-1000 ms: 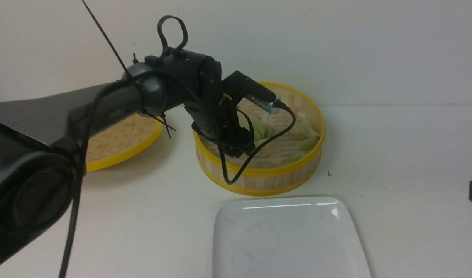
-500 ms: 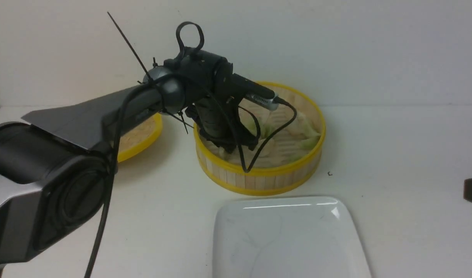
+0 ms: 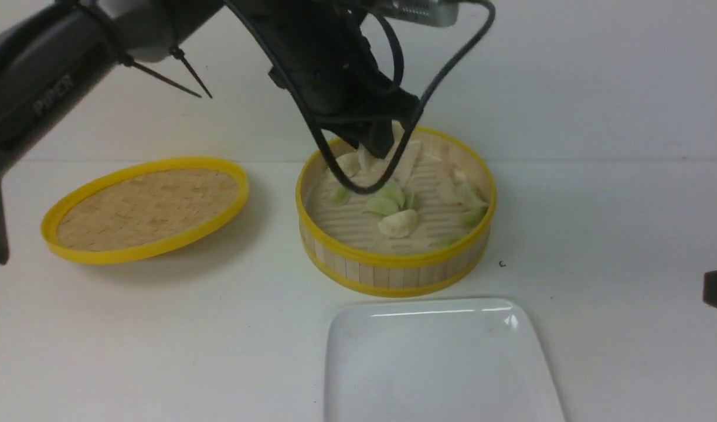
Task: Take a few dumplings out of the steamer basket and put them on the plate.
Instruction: Use the left arm to put the dumpling into the plate
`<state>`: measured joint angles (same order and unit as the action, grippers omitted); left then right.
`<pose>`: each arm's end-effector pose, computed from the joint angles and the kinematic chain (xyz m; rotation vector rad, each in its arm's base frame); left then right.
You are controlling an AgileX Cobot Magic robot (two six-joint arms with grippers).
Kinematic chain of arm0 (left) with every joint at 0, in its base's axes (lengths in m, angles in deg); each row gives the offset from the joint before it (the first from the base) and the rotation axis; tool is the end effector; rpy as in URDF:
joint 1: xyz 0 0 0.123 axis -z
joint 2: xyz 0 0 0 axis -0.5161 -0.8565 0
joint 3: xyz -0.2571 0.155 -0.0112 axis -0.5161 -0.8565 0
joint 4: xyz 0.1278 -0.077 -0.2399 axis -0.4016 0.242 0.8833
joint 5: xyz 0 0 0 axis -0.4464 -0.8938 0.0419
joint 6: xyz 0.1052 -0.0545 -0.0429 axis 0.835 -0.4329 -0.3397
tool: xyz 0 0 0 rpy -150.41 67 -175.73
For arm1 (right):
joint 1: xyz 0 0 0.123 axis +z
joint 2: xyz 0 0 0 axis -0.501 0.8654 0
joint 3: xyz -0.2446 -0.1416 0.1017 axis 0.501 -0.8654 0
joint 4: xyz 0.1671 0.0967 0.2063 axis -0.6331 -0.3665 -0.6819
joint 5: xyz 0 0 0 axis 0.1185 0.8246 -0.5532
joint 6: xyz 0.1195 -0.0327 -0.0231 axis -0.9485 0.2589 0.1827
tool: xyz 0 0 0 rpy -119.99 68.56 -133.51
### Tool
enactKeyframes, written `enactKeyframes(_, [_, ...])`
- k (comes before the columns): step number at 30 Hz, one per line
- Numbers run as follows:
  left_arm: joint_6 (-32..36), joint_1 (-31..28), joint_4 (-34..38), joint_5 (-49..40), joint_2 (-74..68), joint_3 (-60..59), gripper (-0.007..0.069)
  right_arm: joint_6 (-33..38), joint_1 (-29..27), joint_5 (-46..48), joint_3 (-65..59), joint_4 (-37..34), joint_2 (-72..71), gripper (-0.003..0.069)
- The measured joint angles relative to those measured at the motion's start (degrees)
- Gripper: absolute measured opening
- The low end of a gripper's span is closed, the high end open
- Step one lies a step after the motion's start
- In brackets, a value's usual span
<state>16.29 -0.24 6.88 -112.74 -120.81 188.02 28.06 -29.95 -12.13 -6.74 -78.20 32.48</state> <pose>0.3956 -0.2648 0.3193 0.8520 2.5997 -0.4093 0.1733 0.0508 0.3124 -0.0915 2.3825 0.5356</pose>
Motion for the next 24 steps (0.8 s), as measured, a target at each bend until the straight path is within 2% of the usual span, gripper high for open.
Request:
enactKeyframes(7, [1.64, 9.35, 0.55, 0.01, -2.05, -17.33, 0.0172, 0.0, 0.0, 0.0, 0.0, 0.0, 0.0, -0.0015])
enactKeyframes(14, [2.16, 13.16, 0.17, 2.36, -9.04, -18.99, 0.0184, 0.0, 0.0, -0.8, 0.0, 0.0, 0.0, -0.0015])
enactKeyframes(17, [2.16, 13.22, 0.07, 2.42, -10.07, -18.99, 0.0248, 0.0, 0.0, -1.87, 0.05, 0.0, 0.07, -0.0015])
enactKeyframes(18, [2.16, 13.22, -0.93, 2.11, -10.19, -18.87, 0.033, 0.0, 0.0, -2.09, 0.66, 0.0, 0.66, -0.0015])
enactKeyframes(19, [2.16, 13.22, -0.93, 2.11, -10.19, -18.88, 0.033, 0.0, 0.0, -2.09, 0.79, 0.0, 0.76, -0.0015])
enactKeyframes(20, [2.11, 13.22, -1.94, 1.68, -10.19, -18.46, 0.0391, 0.0, 0.0, -1.84, 2.15, 0.0, 1.9, -0.0015])
enactKeyframes(22, [1.95, 13.22, -3.0, 1.55, -10.19, -17.48, 0.0439, 0.0, 0.0, -1.11, 4.96, 0.0, 4.03, -0.0015])
enactKeyframes(24, [1.39, 13.22, -4.35, 1.55, -9.79, -16.4, 0.0447, 0.56, 0.0, -0.11, 9.49, 0.0, 8.42, -0.0015])
